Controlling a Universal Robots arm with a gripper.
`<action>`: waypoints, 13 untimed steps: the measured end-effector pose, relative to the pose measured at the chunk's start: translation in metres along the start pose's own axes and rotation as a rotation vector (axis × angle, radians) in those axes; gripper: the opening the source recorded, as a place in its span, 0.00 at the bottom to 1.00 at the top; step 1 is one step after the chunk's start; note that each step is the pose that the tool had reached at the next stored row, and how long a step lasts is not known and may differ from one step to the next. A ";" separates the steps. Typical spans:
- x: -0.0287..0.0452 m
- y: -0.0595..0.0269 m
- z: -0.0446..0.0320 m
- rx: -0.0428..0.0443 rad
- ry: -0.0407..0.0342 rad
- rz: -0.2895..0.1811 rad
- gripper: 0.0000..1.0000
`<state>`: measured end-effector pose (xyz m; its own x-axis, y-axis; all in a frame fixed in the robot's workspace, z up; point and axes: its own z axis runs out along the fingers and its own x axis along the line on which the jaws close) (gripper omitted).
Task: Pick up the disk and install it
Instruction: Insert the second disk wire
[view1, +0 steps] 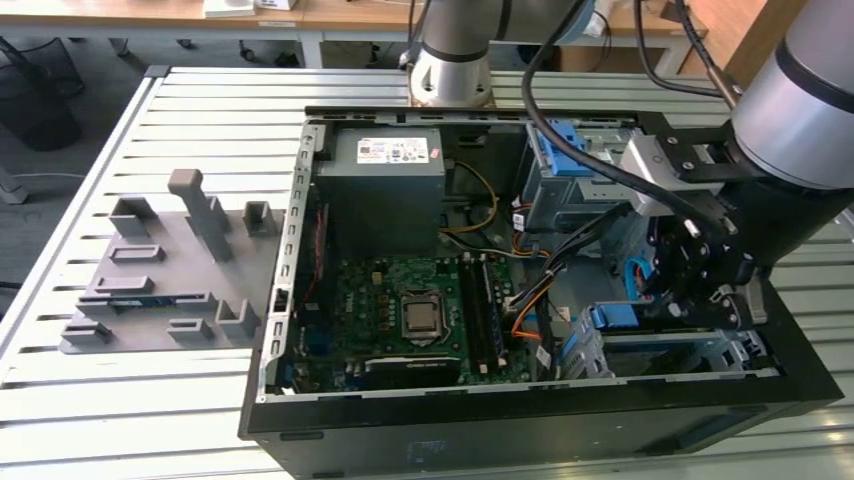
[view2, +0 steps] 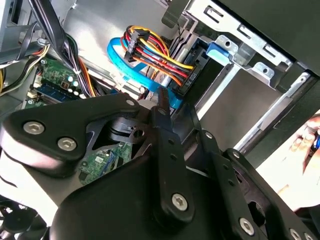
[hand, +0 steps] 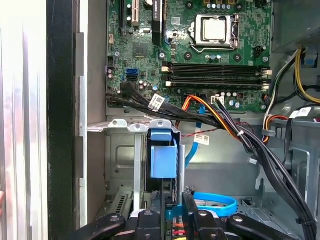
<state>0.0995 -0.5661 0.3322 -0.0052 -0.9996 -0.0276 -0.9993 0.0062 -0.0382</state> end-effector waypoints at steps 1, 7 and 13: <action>0.0000 0.0000 -0.0006 0.0000 -0.0001 0.000 0.31; -0.0003 -0.0003 -0.0091 -0.0002 -0.0001 0.000 0.31; -0.0004 -0.0006 -0.0159 -0.0007 -0.0003 0.000 0.23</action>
<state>0.0995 -0.5661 0.3481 -0.0052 -0.9996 -0.0279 -0.9993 0.0063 -0.0374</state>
